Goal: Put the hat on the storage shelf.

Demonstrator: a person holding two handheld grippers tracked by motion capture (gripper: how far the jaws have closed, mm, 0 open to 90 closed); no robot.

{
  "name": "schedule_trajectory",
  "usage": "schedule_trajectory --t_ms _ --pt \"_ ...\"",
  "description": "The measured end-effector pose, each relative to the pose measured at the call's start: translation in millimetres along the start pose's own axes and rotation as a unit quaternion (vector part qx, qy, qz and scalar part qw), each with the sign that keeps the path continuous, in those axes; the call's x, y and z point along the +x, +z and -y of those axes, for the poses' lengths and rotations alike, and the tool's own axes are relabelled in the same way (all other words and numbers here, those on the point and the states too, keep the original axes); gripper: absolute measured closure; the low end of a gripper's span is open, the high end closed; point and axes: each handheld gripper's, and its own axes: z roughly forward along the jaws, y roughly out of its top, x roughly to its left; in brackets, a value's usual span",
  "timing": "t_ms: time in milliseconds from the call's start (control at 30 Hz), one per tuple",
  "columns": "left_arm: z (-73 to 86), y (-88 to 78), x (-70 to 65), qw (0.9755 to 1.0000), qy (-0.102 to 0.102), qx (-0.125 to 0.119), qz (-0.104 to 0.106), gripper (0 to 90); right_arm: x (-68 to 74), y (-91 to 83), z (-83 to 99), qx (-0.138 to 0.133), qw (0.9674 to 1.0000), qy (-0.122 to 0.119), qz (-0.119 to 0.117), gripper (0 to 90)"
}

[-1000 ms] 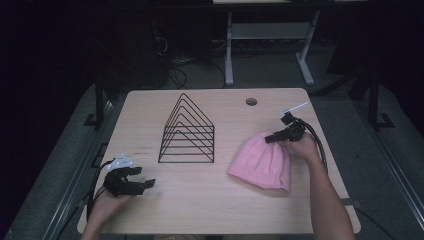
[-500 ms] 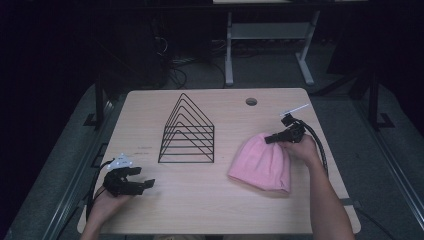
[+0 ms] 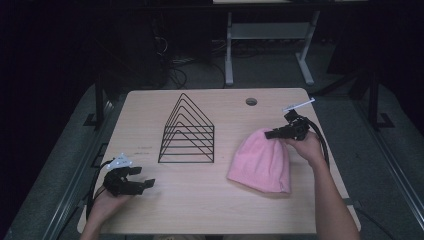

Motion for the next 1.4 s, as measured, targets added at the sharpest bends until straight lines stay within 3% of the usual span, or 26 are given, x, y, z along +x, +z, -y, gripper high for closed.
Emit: schedule_trajectory --t_ms 367,733,1200,1400 --pt "-1.7 -0.9 -2.9 1.0 0.005 -0.004 0.001 21.1 35.8 -26.7 -12.7 -0.036 0.9984 -0.042 -0.009 77.5" --pt "-2.8 -1.0 -3.1 0.9999 0.011 -0.003 0.003 21.1 76.5 -58.5 -27.7 -0.083 0.9921 -0.093 -0.019 77.6" --pt "-8.1 -1.3 -4.5 0.9998 0.006 -0.015 0.007 21.1 102.2 -89.3 -43.0 -0.124 0.9839 -0.127 -0.021 77.7" --pt "-9.9 -1.7 -5.1 0.9998 0.011 -0.013 0.011 21.1 109.2 -96.4 -47.9 -0.132 0.9822 -0.132 -0.023 77.7"
